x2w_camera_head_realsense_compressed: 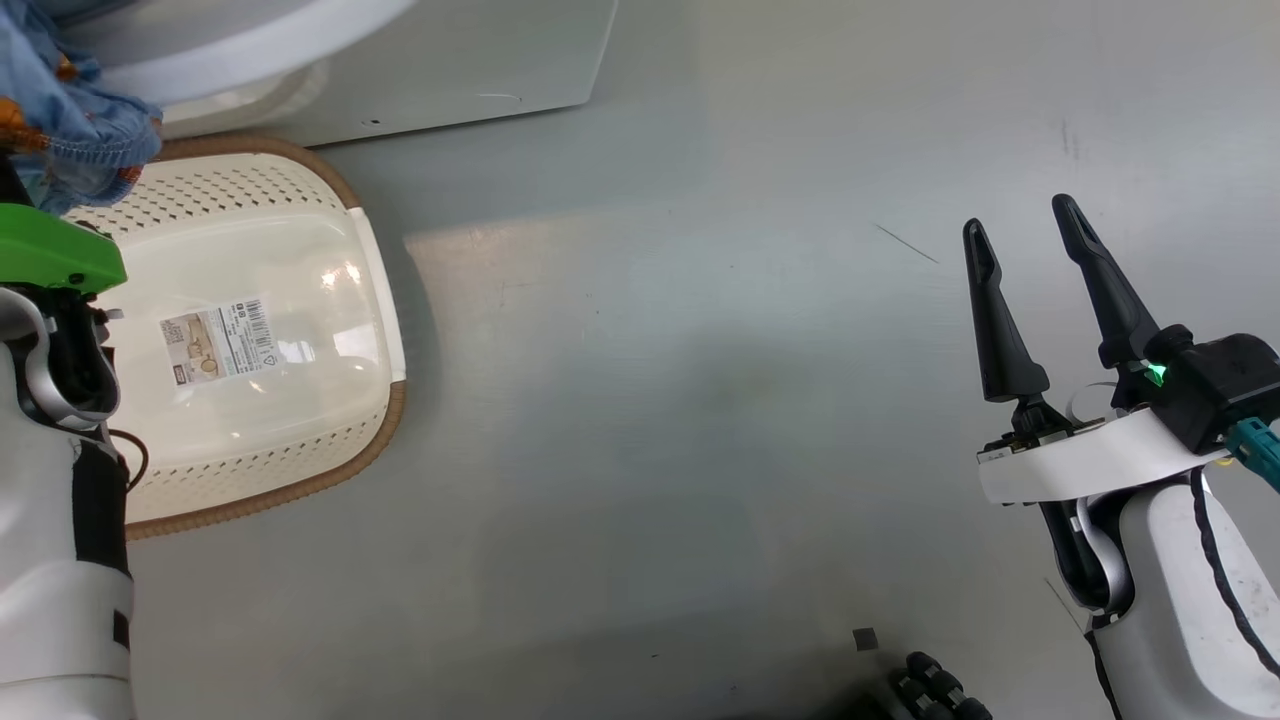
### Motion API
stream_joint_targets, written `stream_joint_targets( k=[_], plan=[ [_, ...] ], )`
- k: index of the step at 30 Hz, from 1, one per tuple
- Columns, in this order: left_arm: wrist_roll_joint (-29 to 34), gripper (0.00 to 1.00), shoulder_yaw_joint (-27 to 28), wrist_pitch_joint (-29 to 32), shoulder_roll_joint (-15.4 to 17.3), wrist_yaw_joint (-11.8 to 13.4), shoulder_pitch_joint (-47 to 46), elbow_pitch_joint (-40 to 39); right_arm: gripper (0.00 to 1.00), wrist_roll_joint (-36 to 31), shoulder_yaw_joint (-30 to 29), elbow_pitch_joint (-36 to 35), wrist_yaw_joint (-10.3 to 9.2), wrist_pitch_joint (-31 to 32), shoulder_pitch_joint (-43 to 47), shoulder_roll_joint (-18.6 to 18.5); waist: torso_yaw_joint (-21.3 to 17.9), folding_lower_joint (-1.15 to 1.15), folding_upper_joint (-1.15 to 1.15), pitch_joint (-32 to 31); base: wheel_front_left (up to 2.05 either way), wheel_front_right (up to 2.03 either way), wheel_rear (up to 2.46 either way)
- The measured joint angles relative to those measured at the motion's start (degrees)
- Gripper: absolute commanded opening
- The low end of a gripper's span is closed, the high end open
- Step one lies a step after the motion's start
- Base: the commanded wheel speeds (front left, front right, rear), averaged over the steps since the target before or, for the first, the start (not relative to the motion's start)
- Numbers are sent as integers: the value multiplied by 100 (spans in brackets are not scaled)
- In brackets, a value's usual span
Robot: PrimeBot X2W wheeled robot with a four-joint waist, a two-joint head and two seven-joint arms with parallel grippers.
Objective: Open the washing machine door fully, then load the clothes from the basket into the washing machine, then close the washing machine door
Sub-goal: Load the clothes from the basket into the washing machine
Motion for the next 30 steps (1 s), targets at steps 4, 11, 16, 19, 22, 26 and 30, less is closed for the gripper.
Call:
stream_joint_targets(
  k=[4, 11, 16, 19, 22, 26, 30],
  plan=[
    [0, 0, -29, -38, 16, -51, 70, -134, 100, 0, 45, 23, 0, 0, 0, 1, 87, 0, 0, -83, 0, 0, 0],
    [13, 0, -144, -40, 45, -92, 163, -610, 100, 0, 59, 36, 0, 0, 7, 7, 148, 0, 0, -196, 0, 0, 0],
    [146, 0, -335, 53, 59, -92, 203, -1003, 100, 0, 57, 51, 0, 0, 11, 58, 137, 0, 0, -243, 0, 0, 0],
    [182, 0, -414, 110, 79, -92, 196, -1155, 100, 0, 63, 53, 0, 0, 11, 82, 128, 0, 0, -258, 0, 0, 0],
    [328, 0, -471, 167, 151, -91, 131, -1302, 100, 10, 185, 66, 0, 0, 10, 124, 95, 0, 0, -278, 0, 0, 0],
    [411, 0, -468, 376, 318, 0, -85, -1352, 100, 27, 367, 118, 0, 0, 9, 225, -13, 0, 0, -310, 0, 0, 0],
    [521, 0, -490, 571, 466, 89, -426, -1248, 100, 74, 476, 155, 0, 0, 10, 297, -173, 0, 0, -337, 0, 0, 0]
  ],
)
